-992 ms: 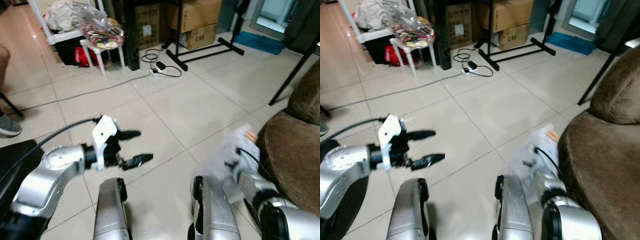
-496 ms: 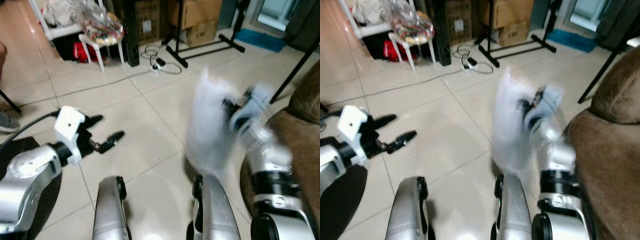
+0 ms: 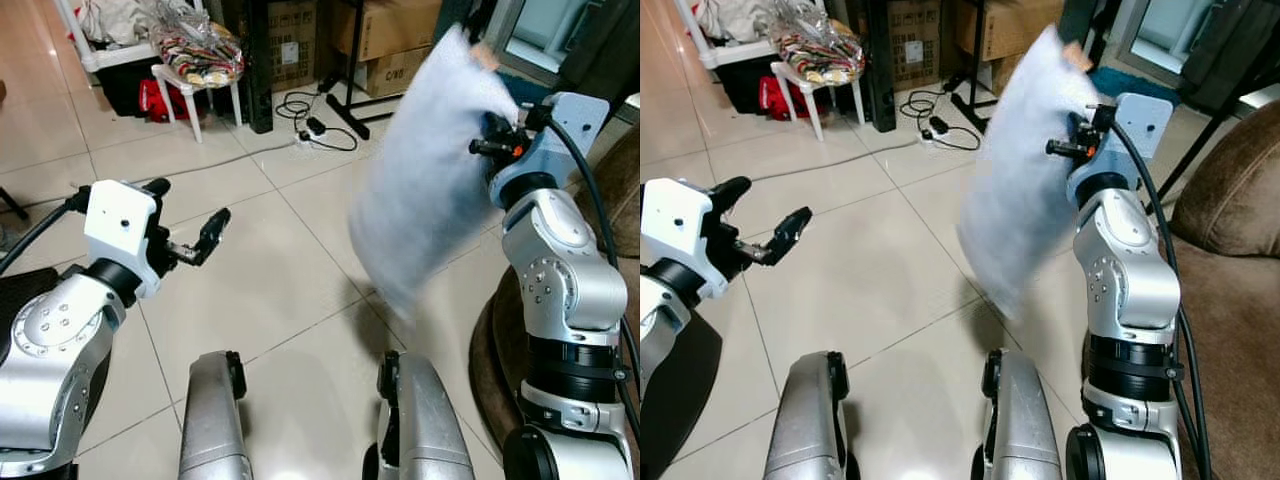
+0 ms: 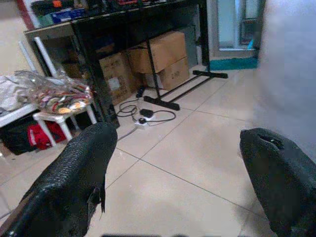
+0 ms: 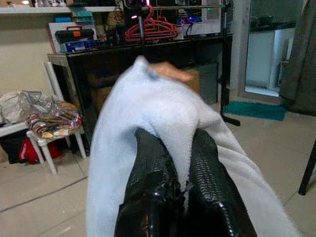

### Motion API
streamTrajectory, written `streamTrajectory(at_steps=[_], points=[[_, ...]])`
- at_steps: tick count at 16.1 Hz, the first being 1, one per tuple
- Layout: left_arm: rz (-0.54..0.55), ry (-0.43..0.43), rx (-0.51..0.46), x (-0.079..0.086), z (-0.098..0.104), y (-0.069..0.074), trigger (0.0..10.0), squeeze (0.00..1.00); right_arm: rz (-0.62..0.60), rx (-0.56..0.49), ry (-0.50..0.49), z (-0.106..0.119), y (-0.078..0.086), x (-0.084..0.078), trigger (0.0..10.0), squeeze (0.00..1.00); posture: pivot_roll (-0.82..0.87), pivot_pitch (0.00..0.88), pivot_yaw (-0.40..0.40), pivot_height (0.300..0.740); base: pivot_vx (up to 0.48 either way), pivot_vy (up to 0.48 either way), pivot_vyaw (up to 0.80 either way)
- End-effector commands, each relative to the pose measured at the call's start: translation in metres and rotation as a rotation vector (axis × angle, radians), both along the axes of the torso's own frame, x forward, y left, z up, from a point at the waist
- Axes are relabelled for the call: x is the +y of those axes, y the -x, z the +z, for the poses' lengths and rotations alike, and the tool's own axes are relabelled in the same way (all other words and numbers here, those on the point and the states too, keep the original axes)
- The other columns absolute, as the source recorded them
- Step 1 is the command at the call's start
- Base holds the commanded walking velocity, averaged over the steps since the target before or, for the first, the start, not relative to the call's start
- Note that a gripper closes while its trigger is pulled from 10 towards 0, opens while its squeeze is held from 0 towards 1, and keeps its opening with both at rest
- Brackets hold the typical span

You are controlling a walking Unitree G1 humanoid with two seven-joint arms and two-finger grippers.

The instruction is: Move the pillow to the sofa from floor

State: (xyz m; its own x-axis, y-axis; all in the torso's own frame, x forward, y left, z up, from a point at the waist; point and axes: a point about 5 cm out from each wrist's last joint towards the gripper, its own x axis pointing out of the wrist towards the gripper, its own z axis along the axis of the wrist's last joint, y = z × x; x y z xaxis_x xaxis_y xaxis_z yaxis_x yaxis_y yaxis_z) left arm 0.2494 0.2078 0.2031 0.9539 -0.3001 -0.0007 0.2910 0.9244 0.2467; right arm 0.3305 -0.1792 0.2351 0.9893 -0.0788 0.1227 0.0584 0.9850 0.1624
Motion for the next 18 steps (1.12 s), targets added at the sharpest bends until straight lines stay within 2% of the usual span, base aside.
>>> streamTrajectory(at_steps=[1,2,3,5,7,11,18], points=[[0.011,-0.011,-0.025,-0.001,0.004,0.001,10.0,0.0,-0.021,-0.043,0.015,0.01,0.004,-0.003,10.0,0.0,0.01,0.0,-0.059,0.495,0.0,0.0,0.0],[0.081,-0.063,-0.041,-0.002,-0.006,0.001,10.0,0.0,0.031,0.041,0.037,-0.017,0.022,0.008,10.0,0.0,0.0,0.0,-0.078,0.505,0.0,0.0,0.0],[0.11,-0.082,-0.052,-0.002,-0.008,0.0,10.0,0.0,0.045,0.071,0.045,-0.023,0.028,0.011,10.0,0.0,0.0,0.0,-0.088,0.51,0.0,0.0,0.0],[0.165,-0.092,-0.06,-0.001,-0.01,0.001,10.0,0.0,0.008,0.062,0.068,-0.016,0.027,0.01,10.0,0.0,-0.01,0.0,-0.096,0.53,0.0,0.0,0.0],[0.171,-0.087,-0.061,-0.007,-0.011,0.003,10.0,0.0,-0.008,0.056,0.063,-0.01,0.027,0.015,10.0,0.0,-0.01,0.0,-0.097,0.555,0.0,0.0,0.0],[0.179,-0.064,-0.07,-0.012,-0.015,-0.002,10.0,0.0,0.087,0.099,0.058,-0.018,0.035,0.028,10.0,0.0,-0.02,0.0,-0.077,0.595,0.0,0.0,0.0],[0.183,-0.064,-0.096,-0.012,-0.01,-0.001,10.0,0.0,0.146,0.122,0.049,-0.02,0.038,0.037,10.0,0.0,-0.01,0.0,-0.082,0.65,0.0,0.0,0.0]])
